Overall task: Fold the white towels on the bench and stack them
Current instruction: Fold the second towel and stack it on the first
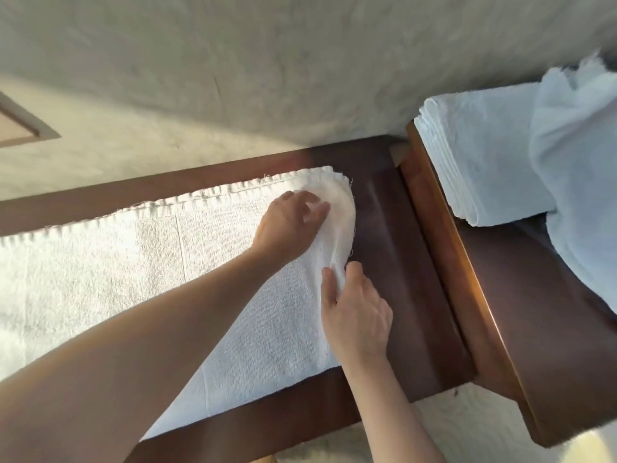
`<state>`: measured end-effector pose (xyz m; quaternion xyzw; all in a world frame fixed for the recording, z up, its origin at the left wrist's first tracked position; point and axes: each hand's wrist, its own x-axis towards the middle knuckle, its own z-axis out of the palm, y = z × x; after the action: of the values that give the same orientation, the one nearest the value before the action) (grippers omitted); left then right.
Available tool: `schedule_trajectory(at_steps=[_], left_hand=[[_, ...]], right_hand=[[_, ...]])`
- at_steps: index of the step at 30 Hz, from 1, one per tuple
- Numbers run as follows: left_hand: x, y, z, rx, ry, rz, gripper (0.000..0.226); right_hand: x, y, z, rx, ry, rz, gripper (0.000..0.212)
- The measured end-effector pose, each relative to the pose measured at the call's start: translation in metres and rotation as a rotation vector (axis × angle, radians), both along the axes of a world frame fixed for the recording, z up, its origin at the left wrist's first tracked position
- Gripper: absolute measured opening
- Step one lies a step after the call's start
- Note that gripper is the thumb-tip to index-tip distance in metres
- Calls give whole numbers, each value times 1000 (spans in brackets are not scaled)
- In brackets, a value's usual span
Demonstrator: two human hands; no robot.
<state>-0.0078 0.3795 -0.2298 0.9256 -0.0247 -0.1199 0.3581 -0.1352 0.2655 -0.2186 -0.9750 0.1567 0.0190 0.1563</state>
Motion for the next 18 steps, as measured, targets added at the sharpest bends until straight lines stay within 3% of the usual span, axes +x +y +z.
schedule_trajectory(at_steps=[7, 12, 15, 18], left_hand=[[2, 64, 34, -592, 477, 441, 61], [-22, 156, 42, -611, 280, 540, 63], [-50, 209, 45, -395, 89, 547, 37], [-74, 262, 63, -320, -48, 548, 20]], right_hand=[[-6, 78, 39, 152, 7, 309, 33], [-31, 163, 64, 134, -14, 449, 47], [-45, 213, 76, 100, -25, 528, 38], [-59, 260, 89, 126, -9, 601, 29]])
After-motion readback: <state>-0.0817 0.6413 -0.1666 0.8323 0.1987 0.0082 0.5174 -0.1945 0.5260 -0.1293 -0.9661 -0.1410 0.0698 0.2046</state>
